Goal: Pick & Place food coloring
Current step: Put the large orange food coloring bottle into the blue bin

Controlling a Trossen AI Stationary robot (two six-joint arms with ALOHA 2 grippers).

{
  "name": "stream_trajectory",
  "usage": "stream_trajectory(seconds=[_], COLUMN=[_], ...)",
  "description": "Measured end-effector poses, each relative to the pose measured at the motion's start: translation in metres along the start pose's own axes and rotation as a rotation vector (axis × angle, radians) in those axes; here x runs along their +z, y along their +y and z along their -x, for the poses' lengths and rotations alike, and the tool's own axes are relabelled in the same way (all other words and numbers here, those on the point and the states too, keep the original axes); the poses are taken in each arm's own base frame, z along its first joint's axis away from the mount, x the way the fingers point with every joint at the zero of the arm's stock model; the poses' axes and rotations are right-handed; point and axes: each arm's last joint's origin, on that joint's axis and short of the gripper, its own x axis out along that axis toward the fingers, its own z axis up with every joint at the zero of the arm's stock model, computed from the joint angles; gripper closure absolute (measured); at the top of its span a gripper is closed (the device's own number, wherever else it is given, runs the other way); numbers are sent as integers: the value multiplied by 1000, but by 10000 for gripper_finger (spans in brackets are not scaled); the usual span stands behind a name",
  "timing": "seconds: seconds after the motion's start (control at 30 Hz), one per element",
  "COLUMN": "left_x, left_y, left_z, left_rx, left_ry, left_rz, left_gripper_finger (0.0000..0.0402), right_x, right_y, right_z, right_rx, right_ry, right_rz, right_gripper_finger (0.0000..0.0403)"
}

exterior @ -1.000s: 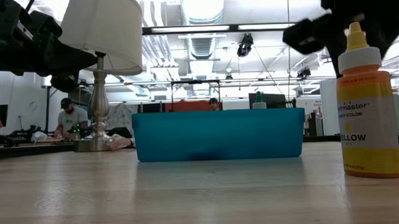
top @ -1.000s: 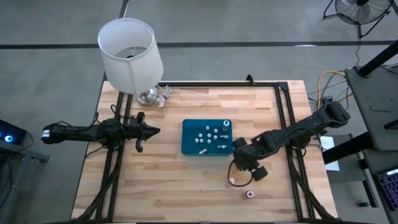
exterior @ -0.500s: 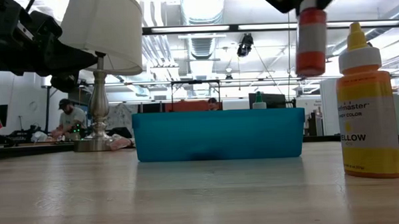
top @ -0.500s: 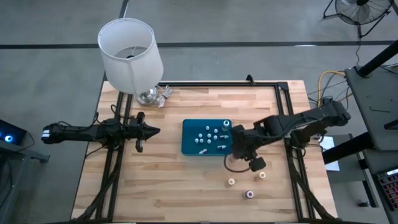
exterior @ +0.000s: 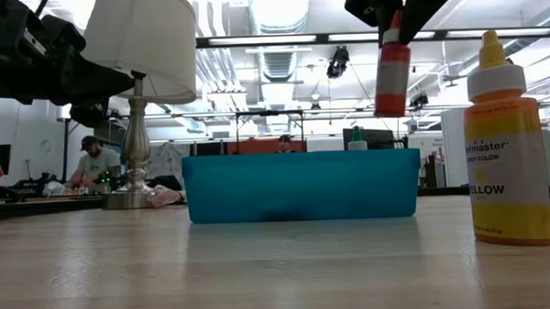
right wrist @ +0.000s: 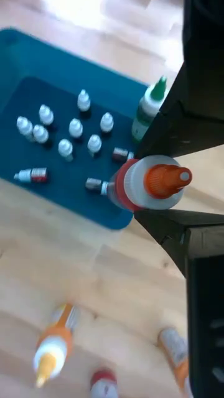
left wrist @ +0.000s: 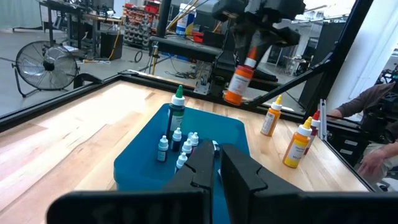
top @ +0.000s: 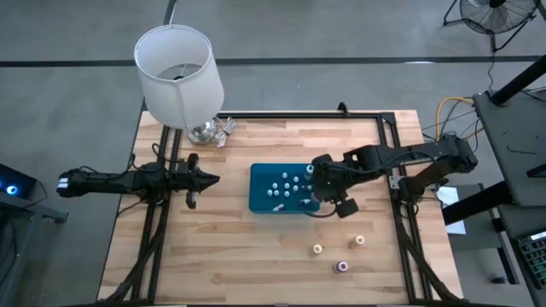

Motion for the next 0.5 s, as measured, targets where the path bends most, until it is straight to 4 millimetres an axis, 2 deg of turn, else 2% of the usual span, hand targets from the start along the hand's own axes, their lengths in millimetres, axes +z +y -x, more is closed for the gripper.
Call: stream_trajectory(seconds=[0.37, 0.5], left_x=[0, 0], left_y=[0, 0], left_z=[0, 0], left_rx=[0, 0], left_ry=[0, 0], left_rz=[0, 0], left_gripper_finger=[400, 400], right_x=[2, 6], right_y=[-24, -35], right_z=[8, 3], right_rx=[-83, -89], right_ry=[-34, -21], right_rz=[-6, -5], right_gripper_finger=[296, 296])
